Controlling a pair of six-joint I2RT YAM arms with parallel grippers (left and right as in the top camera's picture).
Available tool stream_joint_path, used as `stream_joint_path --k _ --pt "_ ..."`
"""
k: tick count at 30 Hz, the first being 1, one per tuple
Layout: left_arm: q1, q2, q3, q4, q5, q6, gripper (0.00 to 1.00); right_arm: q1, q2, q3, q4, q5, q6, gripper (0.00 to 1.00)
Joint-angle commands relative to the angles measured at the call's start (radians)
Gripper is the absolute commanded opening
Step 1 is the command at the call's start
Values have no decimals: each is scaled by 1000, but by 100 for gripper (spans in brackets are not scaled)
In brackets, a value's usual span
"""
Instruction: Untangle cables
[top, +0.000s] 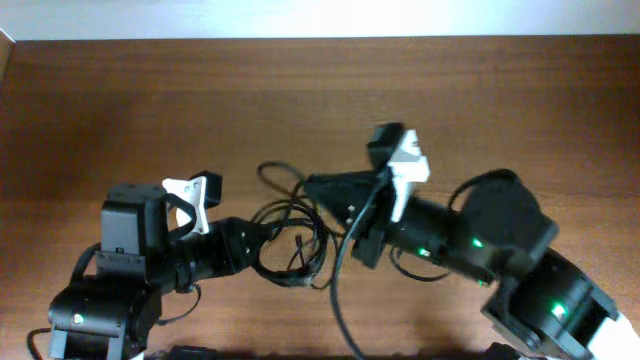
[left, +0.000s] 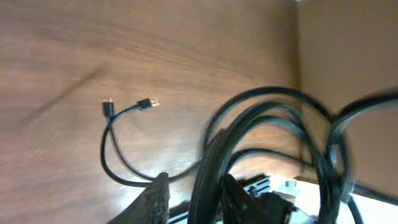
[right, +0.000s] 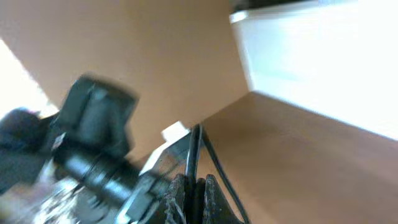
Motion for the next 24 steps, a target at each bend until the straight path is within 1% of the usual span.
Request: stream_joint_path --k 1,4,6,9,10,12,16,18,20,21,24 --pt "-3 0 1 -42 -105 30 25 -2 -68 27 -39 345 1 4" --pt "-3 0 1 -49 -115 30 24 -2 -121 27 -121 581 1 4" --pt "-3 0 1 -49 -115 30 24 -2 -151 27 -152 655 1 4" --pt "-3 0 1 -48 -114 29 24 -2 -178 27 -183 669 0 4" --pt "-3 0 1 -48 -113 29 25 -2 -178 27 -204 615 1 4" --pt "-3 0 1 -46 -112 29 31 -1 -159 27 -248 448 1 4" --pt "-3 0 1 -40 -99 2 41 -1 -87 27 -349 285 1 4" --pt "-3 0 1 -18 -61 3 45 -1 -32 27 -389 146 1 4" --pt "-3 0 1 45 19 3 46 -1 29 27 -373 -18 1 4" --pt "-3 0 1 68 50 5 46 -1 47 27 -371 -52 1 4" --pt "-3 0 1 129 164 74 48 -1 109 27 -372 -200 1 4"
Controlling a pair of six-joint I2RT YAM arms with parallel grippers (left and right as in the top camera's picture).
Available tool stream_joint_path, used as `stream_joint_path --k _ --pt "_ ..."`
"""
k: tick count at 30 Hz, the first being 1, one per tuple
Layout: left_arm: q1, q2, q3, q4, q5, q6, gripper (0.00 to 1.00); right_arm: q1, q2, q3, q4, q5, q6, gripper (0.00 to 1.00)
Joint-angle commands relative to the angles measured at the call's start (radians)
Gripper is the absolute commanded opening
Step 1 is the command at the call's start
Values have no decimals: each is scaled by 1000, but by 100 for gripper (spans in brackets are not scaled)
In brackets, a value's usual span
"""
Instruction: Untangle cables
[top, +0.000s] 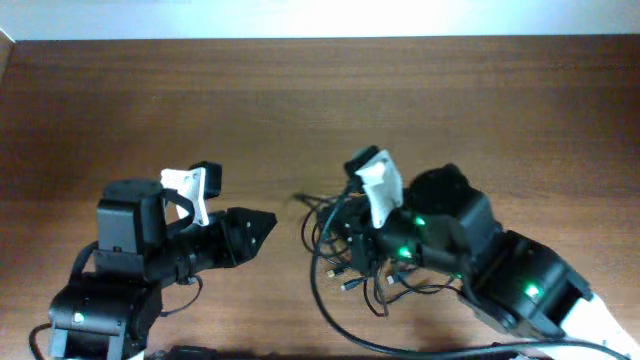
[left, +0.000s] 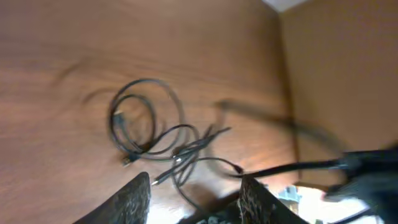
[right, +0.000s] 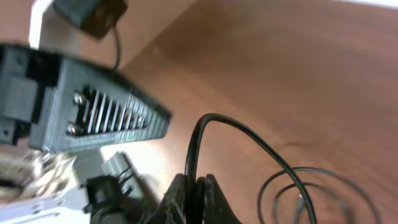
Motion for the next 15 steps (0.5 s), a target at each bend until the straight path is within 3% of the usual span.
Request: stream_joint_path --k 1,5,15 --pt "-2 0 3 39 153 81 50 0 42 16 7 -224 -2 4" --pt "-2 0 3 55 152 81 51 0 50 16 8 -322 -2 4" --pt "-2 0 3 58 143 94 51 -1 51 16 29 -296 -28 4"
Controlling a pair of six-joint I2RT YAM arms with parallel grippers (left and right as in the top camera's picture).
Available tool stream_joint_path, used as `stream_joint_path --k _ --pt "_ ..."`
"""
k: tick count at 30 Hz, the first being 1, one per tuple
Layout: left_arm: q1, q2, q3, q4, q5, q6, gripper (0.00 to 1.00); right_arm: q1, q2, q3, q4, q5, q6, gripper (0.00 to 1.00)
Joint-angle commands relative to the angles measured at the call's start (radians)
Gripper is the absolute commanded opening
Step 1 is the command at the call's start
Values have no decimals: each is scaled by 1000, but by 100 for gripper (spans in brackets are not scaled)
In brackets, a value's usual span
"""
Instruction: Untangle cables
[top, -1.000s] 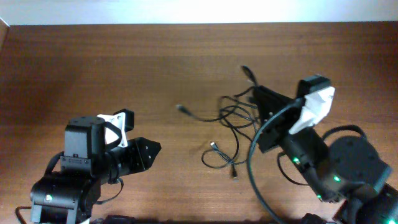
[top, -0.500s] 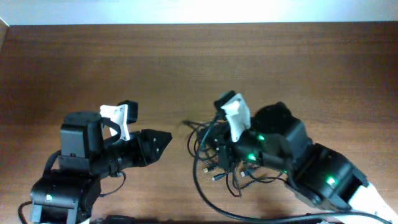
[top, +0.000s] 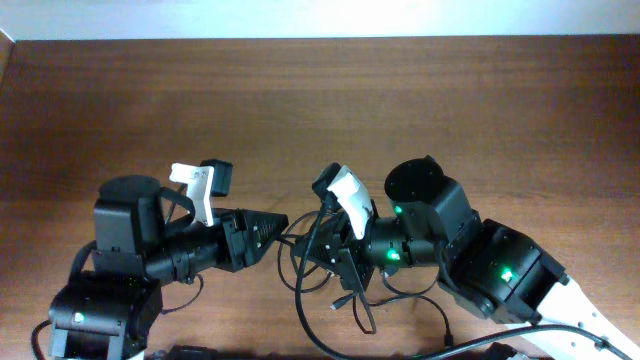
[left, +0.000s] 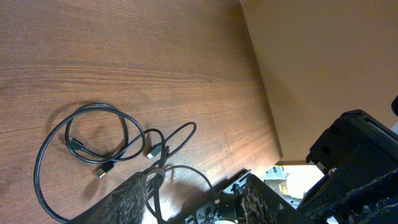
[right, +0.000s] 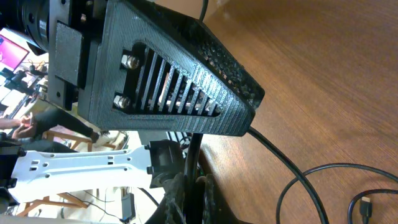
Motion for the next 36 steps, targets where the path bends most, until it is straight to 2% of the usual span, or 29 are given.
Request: stream_joint_path --k 1,3,5,7,9,12,13,16,23,26,30,33,36 --pt "-2 0 3 7 8 97 53 -1 -5 16 6 5 -11 4" --pt "-2 0 3 9 8 150 56 -1 -5 16 2 5 -28 4" --pt "-2 0 3 9 8 147 57 -1 -5 16 -31 68 -72 4" --pt "-2 0 3 -28 10 -92 56 -1 -5 16 -90 209 -74 4" --pt "-2 1 3 -28 10 -187 55 -1 -5 16 -97 235 -75 4" --pt "-2 0 3 -75 -72 -364 42 -1 -5 16 -72 238 -75 4" --pt "-2 1 3 -102 -121 -417 41 -1 -5 16 -63 238 -75 4" --pt "-2 1 3 -172 -225 -591 43 0 -5 16 -36 237 -74 4" --pt "-2 1 3 -155 -282 -927 49 0 -2 16 -51 177 -74 4" --pt "-2 1 3 -102 -282 -982 52 1 14 16 -59 98 -74 4" --pt "-2 1 3 -95 -259 -990 50 2 48 16 -50 84 -74 4" --pt "-2 1 3 -95 -259 -993 50 13 76 16 20 0 -74 4" --pt "-2 1 3 -95 -260 -992 51 34 76 16 104 4 -73 4"
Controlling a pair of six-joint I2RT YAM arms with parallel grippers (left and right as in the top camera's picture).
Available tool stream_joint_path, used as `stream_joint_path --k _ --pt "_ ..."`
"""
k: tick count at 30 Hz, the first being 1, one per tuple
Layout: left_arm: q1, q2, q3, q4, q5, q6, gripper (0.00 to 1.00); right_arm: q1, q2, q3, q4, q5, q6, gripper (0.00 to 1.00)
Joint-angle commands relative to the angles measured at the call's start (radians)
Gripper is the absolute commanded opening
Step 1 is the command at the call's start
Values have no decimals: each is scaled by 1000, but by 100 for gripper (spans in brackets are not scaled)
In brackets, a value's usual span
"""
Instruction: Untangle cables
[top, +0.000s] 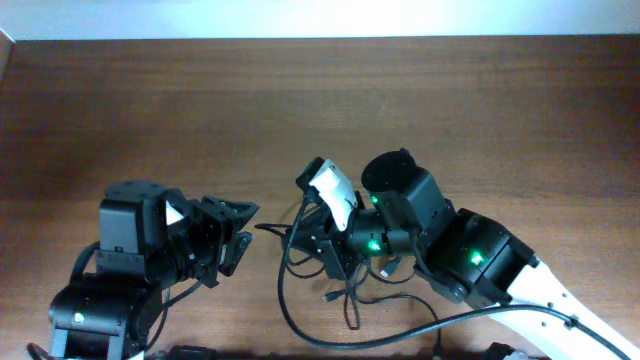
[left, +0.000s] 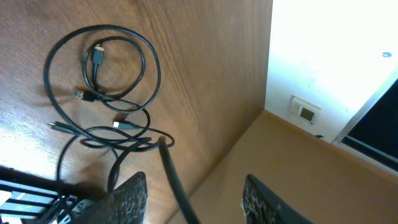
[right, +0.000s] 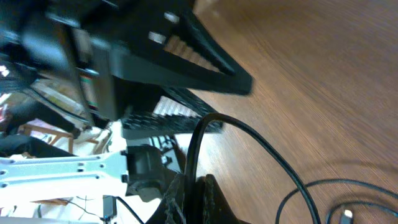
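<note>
Thin black cables lie looped and crossed on the brown table, below my right gripper. In the left wrist view one round coil with its plugs sits apart from a knotted bunch. My right gripper is shut on a thicker black cable, which curves down to the table's front edge. My left gripper stands open just to the left. That thick cable runs between its fingers without being gripped.
The right arm's body covers the table's lower right and the left arm's base the lower left. A pale wall with a socket plate shows beyond the table in the left wrist view.
My left gripper has turned and drawn back a little to the left, still open, and the thick cable now passes between its fingers. The right gripper has shifted slightly left, still shut on that cable.
First my left gripper held a bundle of cable loops while the right was shut on the thick cable. Then the left was open and the loops lay by the right gripper. Later both grippers stood tip to tip over the tangle, and now the left has turned away.
</note>
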Motion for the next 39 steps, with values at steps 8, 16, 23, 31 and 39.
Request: stream_joint_path --k 8,16,23,31,39 --pt "-2 1 3 -1 -24 -4 19 81 -2 15 80 -36 -6 4" --pt "-2 0 3 -39 -233 74 3 80 -2 15 16 -34 -8 5" --pt "1 0 3 -63 -341 74 4 77 -2 15 -231 304 -10 4" --pt "1 -40 3 303 -130 445 7 77 -2 15 -319 385 -10 53" --pt "1 -84 5 813 458 875 8 70 -2 15 -307 434 23 54"
